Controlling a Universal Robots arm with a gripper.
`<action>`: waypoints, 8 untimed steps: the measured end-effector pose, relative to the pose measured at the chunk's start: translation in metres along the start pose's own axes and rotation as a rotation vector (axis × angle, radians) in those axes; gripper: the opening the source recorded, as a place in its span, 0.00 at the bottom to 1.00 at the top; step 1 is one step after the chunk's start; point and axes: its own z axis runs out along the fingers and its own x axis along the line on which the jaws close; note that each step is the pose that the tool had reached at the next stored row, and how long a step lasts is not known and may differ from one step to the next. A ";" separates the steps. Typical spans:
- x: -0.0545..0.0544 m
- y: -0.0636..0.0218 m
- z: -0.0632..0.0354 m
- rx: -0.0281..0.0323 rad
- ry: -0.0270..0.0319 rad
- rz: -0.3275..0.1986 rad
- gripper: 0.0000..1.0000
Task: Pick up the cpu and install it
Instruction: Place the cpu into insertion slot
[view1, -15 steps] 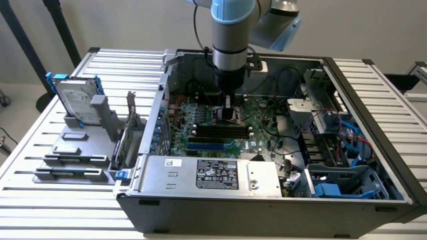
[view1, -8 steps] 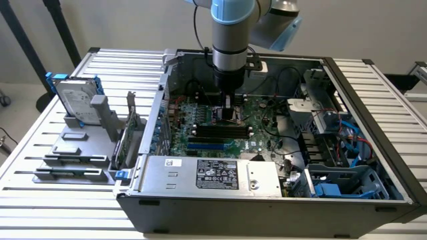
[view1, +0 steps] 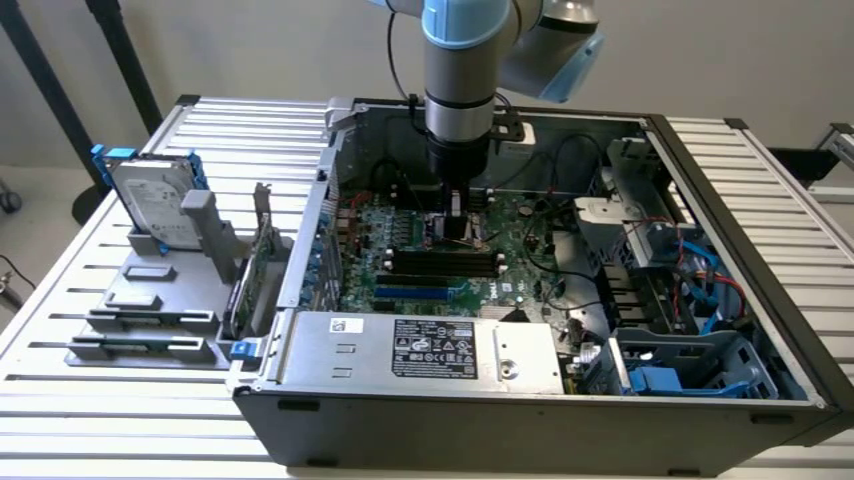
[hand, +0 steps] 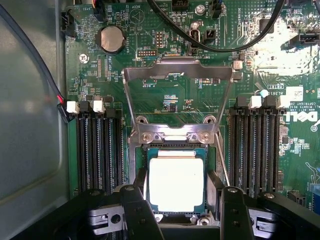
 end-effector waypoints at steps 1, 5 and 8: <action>0.000 0.0000 0.0001 -0.0001 0.0000 0.000 0.55; 0.000 -0.0001 0.0005 -0.0001 0.0000 0.000 0.55; 0.000 0.0001 0.0012 -0.0009 0.0018 0.000 0.56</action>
